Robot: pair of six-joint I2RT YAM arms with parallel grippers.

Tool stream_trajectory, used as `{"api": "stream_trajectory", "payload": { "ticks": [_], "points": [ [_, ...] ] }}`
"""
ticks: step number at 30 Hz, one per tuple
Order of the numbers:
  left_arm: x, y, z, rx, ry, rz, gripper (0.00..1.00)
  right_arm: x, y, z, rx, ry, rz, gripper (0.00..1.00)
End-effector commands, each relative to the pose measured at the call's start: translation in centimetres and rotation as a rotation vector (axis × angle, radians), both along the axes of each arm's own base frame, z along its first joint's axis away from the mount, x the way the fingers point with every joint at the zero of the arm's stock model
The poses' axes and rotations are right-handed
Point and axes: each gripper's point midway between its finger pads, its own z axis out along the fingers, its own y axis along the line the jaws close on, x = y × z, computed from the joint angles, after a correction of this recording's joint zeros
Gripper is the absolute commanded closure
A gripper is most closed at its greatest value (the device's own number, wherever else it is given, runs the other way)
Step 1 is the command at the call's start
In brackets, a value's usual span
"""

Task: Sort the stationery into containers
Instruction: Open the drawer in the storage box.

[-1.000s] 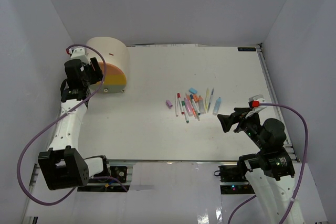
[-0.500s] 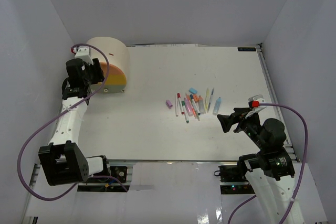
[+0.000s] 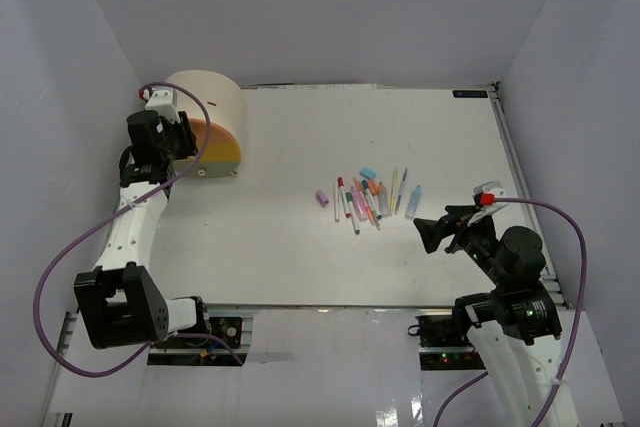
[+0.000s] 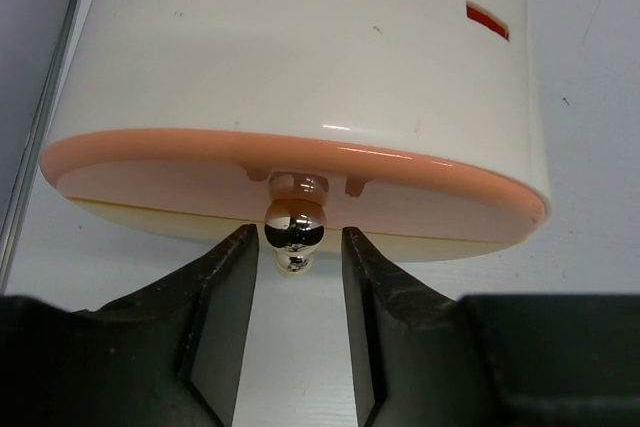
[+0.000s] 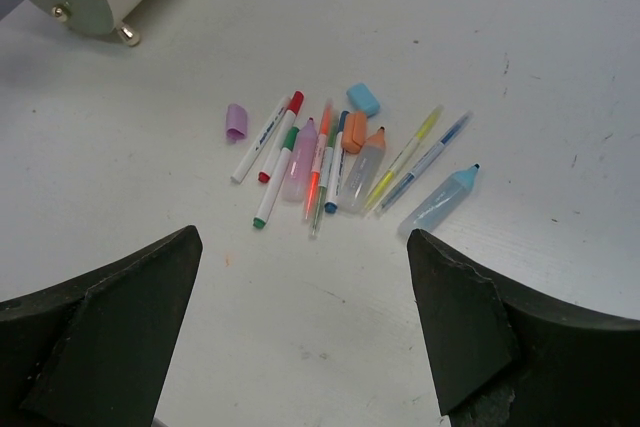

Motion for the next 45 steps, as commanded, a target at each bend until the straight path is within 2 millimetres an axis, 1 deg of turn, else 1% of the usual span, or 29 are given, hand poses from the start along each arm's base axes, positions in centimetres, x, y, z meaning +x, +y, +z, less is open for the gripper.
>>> {"api": "stream_trajectory", "payload": {
  "ticks": [1, 10, 11, 13, 14, 16, 18, 20, 21, 22, 23, 25, 26, 28, 32, 36, 45],
  "points": [
    [0.6, -0.3, 3.6, 0.01, -0.096, -0.029, 0.52, 0.1, 0.3, 1.2, 0.009, -0.064, 0.019, 0.1],
    [0.0, -0.5, 3.6, 0.013, -0.098, -0.045, 0.64, 0.1, 0.3, 1.3, 0.01, -0.068, 0.019, 0.1],
    [-0.2, -0.6, 3.3, 0.01, -0.092, -0.044, 0.65, 0.1, 0.3, 1.2, 0.009, -0.065, 0.019, 0.1],
    [-0.5, -0.7, 3.5, 0.01, -0.101, -0.049, 0.68, 0.1, 0.4, 1.2, 0.009, -0.065, 0.022, 0.1],
    [-0.7, -0.7, 3.1, 0.009, -0.094, -0.05, 0.69, 0.1, 0.3, 1.2, 0.009, -0.067, 0.019, 0.1],
    [-1.0, -0.8, 3.4, 0.011, -0.107, -0.049, 0.73, 0.1, 0.4, 1.3, 0.012, -0.069, 0.02, 0.1],
    [-1.3, -0.8, 3.0, 0.009, -0.099, -0.05, 0.75, 0.1, 0.4, 1.3, 0.01, -0.068, 0.022, 0.1],
    [-1.7, -0.9, 3.1, 0.01, -0.099, -0.054, 0.77, 0.1, 0.4, 1.3, 0.012, -0.07, 0.024, 0.1],
    [-2.0, -1.0, 2.8, 0.005, -0.087, -0.056, 0.77, 0.0, 0.4, 1.4, 0.013, -0.072, 0.024, 0.1],
    [-2.4, -1.1, 3.2, 0.006, -0.097, -0.057, 0.77, 0.0, 0.4, 1.4, 0.013, -0.072, 0.025, 0.1],
    [-2.6, -1.2, 3.2, 0.005, -0.096, -0.06, 0.78, 0.0, 0.4, 1.4, 0.012, -0.074, 0.025, 0.1],
    [-3.2, -1.3, 2.7, 0.001, -0.078, -0.063, 0.77, 0.0, 0.4, 1.4, 0.014, -0.076, 0.027, 0.1],
    [-3.6, -1.4, 3.0, -0.002, -0.086, -0.065, 0.77, 0.0, 0.5, 1.4, 0.013, -0.077, 0.028, 0.1],
    [-4.2, -1.6, 2.7, -0.009, -0.075, -0.071, 0.76, 0.0, 0.5, 1.5, 0.013, -0.078, 0.03, 0.1],
    [-5.4, -1.9, 3.2, -0.016, -0.085, -0.076, 0.75, 0.0, 0.5, 1.4, 0.015, -0.078, 0.031, 0.1],
    [-6.1, -2.0, 3.3, -0.02, -0.085, -0.075, 0.73, -0.1, 0.5, 1.5, 0.014, -0.08, 0.034, 0.1],
    [-7.7, -3.0, 1.3, -0.072, -0.044, -0.097, 0.71, 0.0, 0.7, 1.4, 0.015, -0.074, 0.04, 0.1]
  ]
}}
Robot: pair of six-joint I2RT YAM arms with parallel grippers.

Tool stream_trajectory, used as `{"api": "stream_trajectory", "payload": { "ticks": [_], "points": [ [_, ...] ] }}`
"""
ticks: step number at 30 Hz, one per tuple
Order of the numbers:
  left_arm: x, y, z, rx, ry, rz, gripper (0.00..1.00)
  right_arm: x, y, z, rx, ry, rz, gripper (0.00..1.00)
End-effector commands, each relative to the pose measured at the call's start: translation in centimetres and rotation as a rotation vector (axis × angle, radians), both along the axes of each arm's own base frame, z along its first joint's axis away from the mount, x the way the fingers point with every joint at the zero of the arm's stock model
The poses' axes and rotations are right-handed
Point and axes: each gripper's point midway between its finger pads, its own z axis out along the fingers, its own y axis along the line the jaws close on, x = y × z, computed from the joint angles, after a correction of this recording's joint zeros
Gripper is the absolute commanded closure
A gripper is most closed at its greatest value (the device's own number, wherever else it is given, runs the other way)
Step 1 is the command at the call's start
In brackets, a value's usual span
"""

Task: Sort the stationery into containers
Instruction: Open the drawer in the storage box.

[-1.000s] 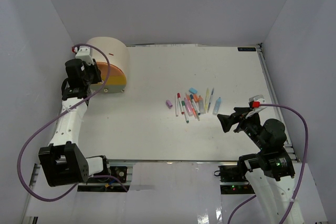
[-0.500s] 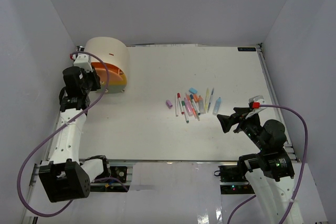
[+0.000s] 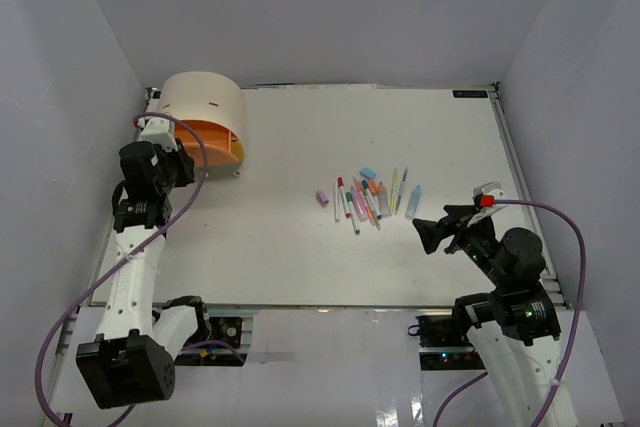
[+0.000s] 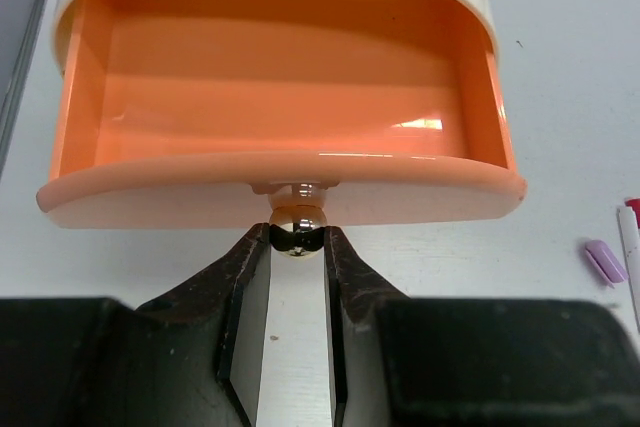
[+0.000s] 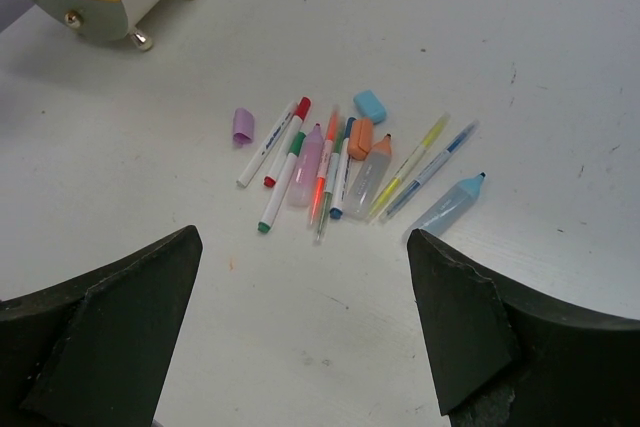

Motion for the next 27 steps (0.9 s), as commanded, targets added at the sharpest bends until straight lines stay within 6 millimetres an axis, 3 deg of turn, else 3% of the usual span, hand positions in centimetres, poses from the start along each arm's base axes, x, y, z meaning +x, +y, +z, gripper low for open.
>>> {"api": "stream_trajectory", "payload": {
  "ticks": [1, 14, 21, 27],
  "points": [
    [-0.8, -1.4, 0.6, -0.052, -0.022, -0.05, 0.71, 0.1, 0.4, 1.1, 0.007, -0.051, 0.024, 0.1],
    [-2.1, -1.8, 0.5, -0.081, -0.013, -0.047, 0.67, 0.1, 0.5, 1.0, 0.005, -0.046, 0.026, 0.1],
    [-2.8, -1.8, 0.3, -0.083, 0.001, -0.039, 0.39, 0.1, 0.5, 1.1, 0.007, -0.048, 0.029, 0.1],
    [-3.5, -2.0, 1.3, -0.101, 0.007, -0.034, 0.27, 0.2, 0.3, 1.1, 0.006, -0.046, 0.018, 0.1]
  ]
}}
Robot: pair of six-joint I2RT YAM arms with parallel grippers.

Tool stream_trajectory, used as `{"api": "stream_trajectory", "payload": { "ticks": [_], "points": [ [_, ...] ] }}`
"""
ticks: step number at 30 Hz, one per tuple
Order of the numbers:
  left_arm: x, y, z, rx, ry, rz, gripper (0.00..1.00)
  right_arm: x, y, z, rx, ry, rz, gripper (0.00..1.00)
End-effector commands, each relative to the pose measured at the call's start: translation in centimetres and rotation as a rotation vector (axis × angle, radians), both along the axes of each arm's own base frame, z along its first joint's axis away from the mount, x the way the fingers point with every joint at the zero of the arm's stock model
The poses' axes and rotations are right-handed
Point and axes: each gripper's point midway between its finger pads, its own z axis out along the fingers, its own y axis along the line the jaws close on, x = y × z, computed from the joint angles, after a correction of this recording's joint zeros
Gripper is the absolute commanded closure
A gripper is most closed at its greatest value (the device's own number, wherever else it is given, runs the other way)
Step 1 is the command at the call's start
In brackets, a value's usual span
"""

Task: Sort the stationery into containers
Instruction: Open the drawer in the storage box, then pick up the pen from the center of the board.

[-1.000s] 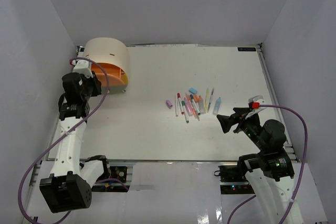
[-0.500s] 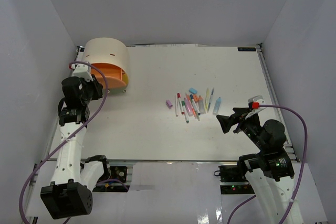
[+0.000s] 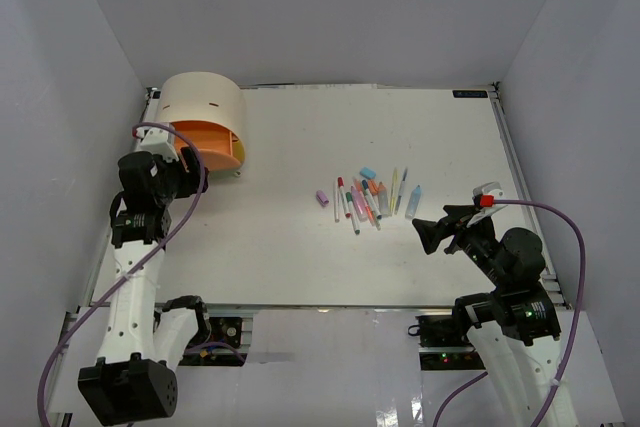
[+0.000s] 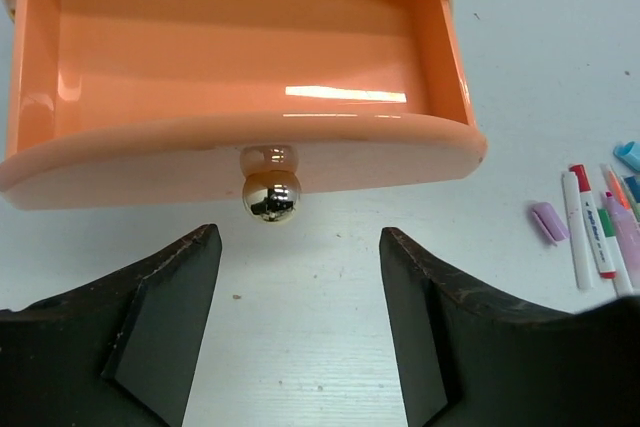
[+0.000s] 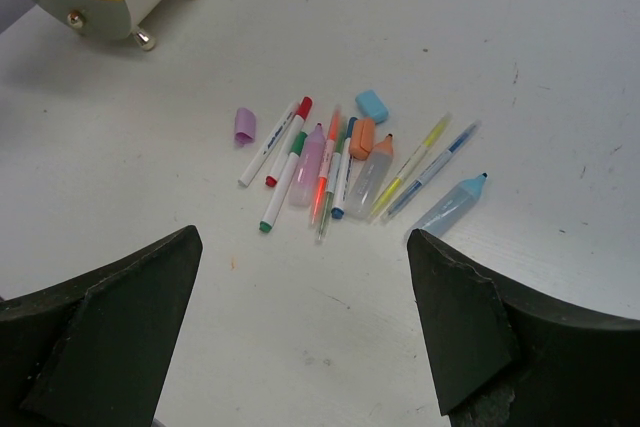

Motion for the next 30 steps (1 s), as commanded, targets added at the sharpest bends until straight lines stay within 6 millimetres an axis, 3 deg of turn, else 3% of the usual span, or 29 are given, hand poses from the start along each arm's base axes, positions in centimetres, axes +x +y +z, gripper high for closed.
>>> {"api": "stream_trajectory", "payload": {
  "ticks": [1, 3, 8, 9, 15, 18, 22, 30],
  "points": [
    [-0.9, -0.6, 1.8, -0.031, -0.015, -0.007, 0.24, 0.3, 0.1, 1.1, 0.009, -0.042, 0.002, 0.1],
    [-1.1, -0.7, 3.3, -0.048, -0.039, -0.004, 0.21, 0.4, -0.3, 1.2, 0.014, -0.036, -0.028, 0.1],
    [-2.2, -2.1, 7.2, -0.176, -0.065, 0.011, 0.02, 0.7, -0.8, 1.2, 0.028, -0.018, -0.07, 0.1],
    [-2.5, -2.5, 9.1, -0.191, -0.094, -0.002, 0.02, 0.8, -0.9, 1.3, 0.029, -0.013, -0.075, 0.1],
    [-4.3, -5.7, 12.5, -0.299, -0.104, -0.145, 0.02, 1.4, -1.1, 0.5, 0.019, 0.099, -0.111, 0.1],
    [-4.9, -7.1, 13.5, -0.355, -0.113, -0.21, 0.02, 2.2, -1.7, -1.0, -0.014, 0.21, -0.162, 0.1],
    [-5.0, -8.7, 13.2, -0.436, -0.09, -0.286, 0.02, 3.5, -2.0, -1.8, -0.041, 0.303, -0.204, 0.09],
    [-4.0, -9.8, 12.2, -0.457, -0.072, -0.319, 0.02, 5.6, 0.0, -5.3, -0.071, 0.481, -0.149, 0.02]
  ]
}}
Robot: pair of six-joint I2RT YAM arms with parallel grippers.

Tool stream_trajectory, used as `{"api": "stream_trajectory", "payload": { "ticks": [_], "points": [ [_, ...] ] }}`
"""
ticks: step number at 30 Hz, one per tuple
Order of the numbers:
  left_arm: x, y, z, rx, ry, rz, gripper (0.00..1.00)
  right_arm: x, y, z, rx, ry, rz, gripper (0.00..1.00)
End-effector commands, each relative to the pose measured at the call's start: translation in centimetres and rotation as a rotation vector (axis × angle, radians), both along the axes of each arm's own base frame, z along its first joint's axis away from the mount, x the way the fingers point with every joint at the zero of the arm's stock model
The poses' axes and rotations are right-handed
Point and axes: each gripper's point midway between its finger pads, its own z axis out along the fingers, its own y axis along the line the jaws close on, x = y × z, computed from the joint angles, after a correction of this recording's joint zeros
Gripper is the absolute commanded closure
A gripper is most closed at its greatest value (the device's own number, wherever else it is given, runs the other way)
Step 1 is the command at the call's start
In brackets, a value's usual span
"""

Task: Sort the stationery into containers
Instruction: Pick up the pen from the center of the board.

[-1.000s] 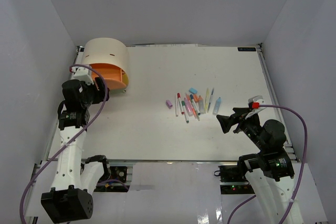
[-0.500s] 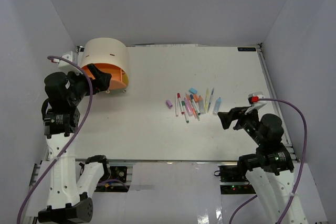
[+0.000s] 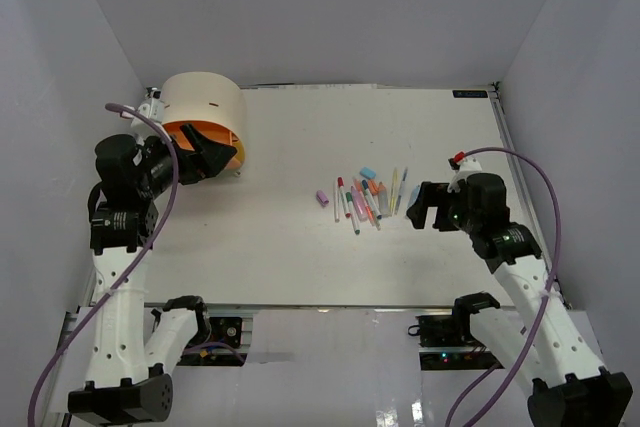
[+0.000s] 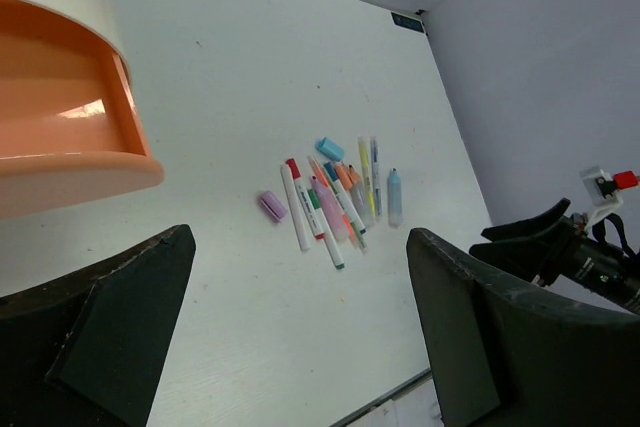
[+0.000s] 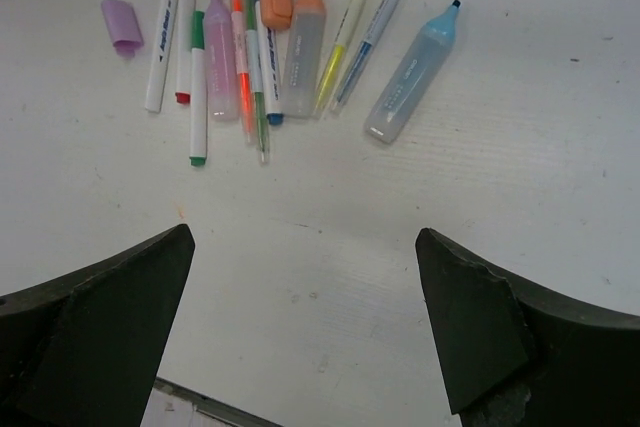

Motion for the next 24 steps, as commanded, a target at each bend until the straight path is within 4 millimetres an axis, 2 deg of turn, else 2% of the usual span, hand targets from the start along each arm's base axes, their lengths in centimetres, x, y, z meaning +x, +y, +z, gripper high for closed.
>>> {"api": "stream_trajectory", "payload": {
  "ticks": [1, 5, 7, 9, 11, 17, 21, 22, 24],
  "points": [
    [0.2, -0.7, 0.3, -0.004, -0.021, -0.026, 0.02, 1.1, 1.6, 1.0, 0.009, -0.008, 0.032, 0.01],
    [0.6, 0.3, -0.4, 0.061, -0.04, 0.024, 0.02, 1.4, 4.0, -0.3, -0.049, 0.047, 0.081, 0.0],
    [0.5, 0.9, -0.7, 0.095, -0.048, 0.054, 0.02, 1.4, 5.0, -0.3, -0.091, 0.037, 0.086, 0.07],
    [0.2, 1.9, -1.3, 0.139, -0.045, 0.104, 0.02, 1.1, 6.8, -1.4, -0.122, 0.068, 0.112, 0.1],
    [-0.2, 2.6, -2.1, 0.158, -0.021, 0.145, 0.02, 1.0, 7.8, -2.0, -0.138, 0.083, 0.109, 0.13],
    [-0.7, 3.3, -4.4, 0.183, 0.035, 0.184, 0.02, 0.2, 11.6, -4.8, -0.23, 0.158, 0.151, 0.22],
    [-1.0, 3.6, -4.5, 0.195, 0.035, 0.196, 0.02, -0.1, 14.0, -6.5, -0.254, 0.203, 0.155, 0.31],
    [-1.0, 3.5, -4.3, 0.194, 0.028, 0.195, 0.02, 0.2, 14.7, -6.3, -0.243, 0.197, 0.154, 0.32],
    [-1.1, 3.5, -4.3, 0.195, 0.029, 0.197, 0.02, 0.4, 15.2, -7.2, -0.257, 0.217, 0.136, 0.36]
  ]
}}
